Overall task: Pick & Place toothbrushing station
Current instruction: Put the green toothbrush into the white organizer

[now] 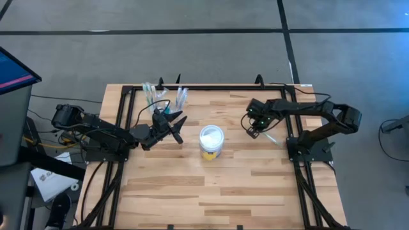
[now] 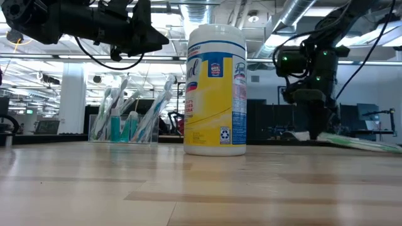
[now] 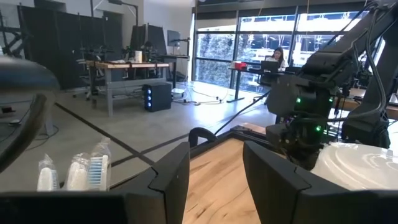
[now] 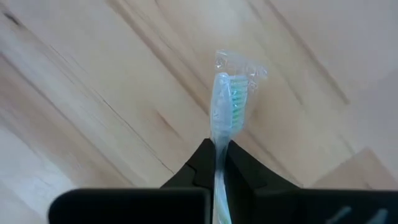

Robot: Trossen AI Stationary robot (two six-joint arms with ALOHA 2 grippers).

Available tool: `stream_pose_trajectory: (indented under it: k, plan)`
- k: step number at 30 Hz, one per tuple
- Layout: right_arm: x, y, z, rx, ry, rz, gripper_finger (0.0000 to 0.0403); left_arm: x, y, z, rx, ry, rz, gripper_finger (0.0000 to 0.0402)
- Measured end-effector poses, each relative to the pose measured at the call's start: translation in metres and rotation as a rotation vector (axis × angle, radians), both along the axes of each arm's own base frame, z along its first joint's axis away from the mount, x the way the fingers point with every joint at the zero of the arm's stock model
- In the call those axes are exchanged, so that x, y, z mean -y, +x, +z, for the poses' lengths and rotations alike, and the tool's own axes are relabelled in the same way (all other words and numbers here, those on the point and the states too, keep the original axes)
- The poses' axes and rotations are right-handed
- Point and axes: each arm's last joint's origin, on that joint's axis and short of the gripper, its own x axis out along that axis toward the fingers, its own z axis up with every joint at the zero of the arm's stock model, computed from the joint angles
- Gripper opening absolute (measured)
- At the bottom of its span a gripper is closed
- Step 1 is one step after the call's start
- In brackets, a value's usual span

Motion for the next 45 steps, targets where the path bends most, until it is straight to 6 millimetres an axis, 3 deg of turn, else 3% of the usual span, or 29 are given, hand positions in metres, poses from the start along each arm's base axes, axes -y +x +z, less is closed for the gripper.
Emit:
stream_pose_trajectory:
  k: [27,45]
  plan:
    - [0.007,0.061,0.081,0.361,-0.212,0.179,0.0006,0.000,0.000,0.000,0.023,-0.021,-0.003,0.0143]
    - [0.007,0.089,0.130,0.691,-0.312,0.269,0.0005,0.003,0.002,0.004,0.078,-0.036,-0.137,0.0143]
